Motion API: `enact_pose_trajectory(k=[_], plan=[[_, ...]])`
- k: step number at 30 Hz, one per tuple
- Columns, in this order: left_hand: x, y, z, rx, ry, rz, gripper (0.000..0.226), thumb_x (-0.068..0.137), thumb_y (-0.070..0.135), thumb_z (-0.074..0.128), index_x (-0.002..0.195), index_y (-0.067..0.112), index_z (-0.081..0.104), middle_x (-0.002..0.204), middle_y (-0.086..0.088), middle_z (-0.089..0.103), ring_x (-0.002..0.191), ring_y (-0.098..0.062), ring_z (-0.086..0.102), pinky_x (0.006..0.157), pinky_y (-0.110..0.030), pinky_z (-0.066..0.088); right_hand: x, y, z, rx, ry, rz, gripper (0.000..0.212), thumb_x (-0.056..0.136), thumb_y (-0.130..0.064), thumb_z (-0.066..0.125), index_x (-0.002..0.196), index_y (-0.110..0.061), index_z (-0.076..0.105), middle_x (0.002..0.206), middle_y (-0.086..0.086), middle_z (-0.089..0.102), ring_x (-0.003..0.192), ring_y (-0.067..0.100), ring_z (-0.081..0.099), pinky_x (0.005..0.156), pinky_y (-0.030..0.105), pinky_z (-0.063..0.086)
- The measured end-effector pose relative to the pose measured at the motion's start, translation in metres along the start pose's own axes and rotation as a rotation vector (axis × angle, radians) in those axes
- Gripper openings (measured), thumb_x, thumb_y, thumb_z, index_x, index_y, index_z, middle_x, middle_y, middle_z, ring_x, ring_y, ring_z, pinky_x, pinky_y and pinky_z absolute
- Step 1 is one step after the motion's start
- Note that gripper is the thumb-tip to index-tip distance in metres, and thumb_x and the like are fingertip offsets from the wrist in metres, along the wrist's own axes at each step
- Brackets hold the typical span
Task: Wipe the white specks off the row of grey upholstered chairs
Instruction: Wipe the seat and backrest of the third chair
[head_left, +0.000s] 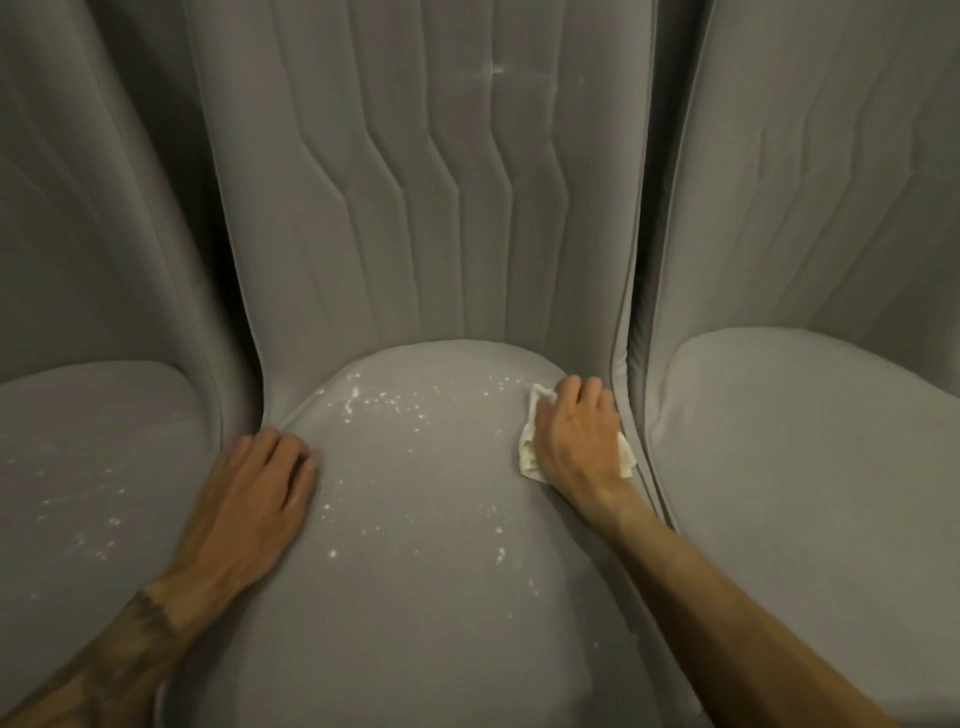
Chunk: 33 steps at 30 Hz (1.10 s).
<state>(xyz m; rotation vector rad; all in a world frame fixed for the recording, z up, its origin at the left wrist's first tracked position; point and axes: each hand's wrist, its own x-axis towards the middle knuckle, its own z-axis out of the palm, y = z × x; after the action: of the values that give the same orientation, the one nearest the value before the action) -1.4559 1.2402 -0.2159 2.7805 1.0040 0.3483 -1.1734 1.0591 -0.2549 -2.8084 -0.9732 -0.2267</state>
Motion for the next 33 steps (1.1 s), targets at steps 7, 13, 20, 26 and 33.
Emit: enact_pose_trajectory(k=[7,13,20,26,33], plan=[[0.017,-0.017,0.013,-0.067,0.055,0.087,0.024,0.101,0.035,0.041,0.082,0.021,0.045,0.083,0.003,0.045,0.077,-0.025,0.045,0.069,-0.049,0.044,-0.014,-0.038,-0.001,0.162,0.025,-0.232,0.024,0.103,-0.029,0.038,0.11,-0.011,0.052,0.108,0.009,0.051,0.091,0.024,0.045,0.084,0.038,0.042],[0.023,-0.026,0.024,-0.122,0.096,0.114,0.02,0.102,0.029,0.042,0.083,0.024,0.041,0.081,0.0,0.044,0.077,-0.03,0.045,0.069,-0.052,0.043,0.003,-0.037,0.0,-0.02,0.03,-0.003,0.025,0.101,-0.013,0.033,0.106,-0.005,0.056,0.106,0.019,0.054,0.091,0.031,0.048,0.076,0.046,0.038],[0.019,-0.025,0.015,-0.035,0.052,0.107,0.029,0.101,0.028,0.036,0.081,0.014,0.052,0.082,-0.008,0.048,0.077,-0.036,0.049,0.07,-0.056,0.043,0.007,-0.034,0.005,0.062,0.015,0.01,0.033,0.106,-0.032,0.028,0.115,-0.009,0.05,0.114,0.012,0.051,0.1,0.029,0.046,0.09,0.041,0.037],[0.02,-0.032,0.026,0.027,-0.053,0.138,0.045,0.101,0.036,0.021,0.092,0.013,0.059,0.092,-0.006,0.051,0.084,-0.03,0.042,0.077,-0.049,0.038,0.029,-0.075,0.021,-0.053,0.022,-0.032,0.035,0.104,-0.026,0.024,0.118,-0.006,0.049,0.117,0.016,0.051,0.103,0.031,0.046,0.088,0.043,0.034],[0.016,-0.023,0.019,-0.187,0.047,0.023,0.028,0.097,0.036,0.037,0.082,0.018,0.051,0.086,-0.003,0.05,0.081,-0.032,0.047,0.076,-0.053,0.045,0.029,-0.043,0.018,0.005,0.055,0.122,0.03,0.103,-0.032,0.033,0.116,-0.008,0.048,0.119,0.017,0.05,0.105,0.034,0.048,0.087,0.043,0.037]])
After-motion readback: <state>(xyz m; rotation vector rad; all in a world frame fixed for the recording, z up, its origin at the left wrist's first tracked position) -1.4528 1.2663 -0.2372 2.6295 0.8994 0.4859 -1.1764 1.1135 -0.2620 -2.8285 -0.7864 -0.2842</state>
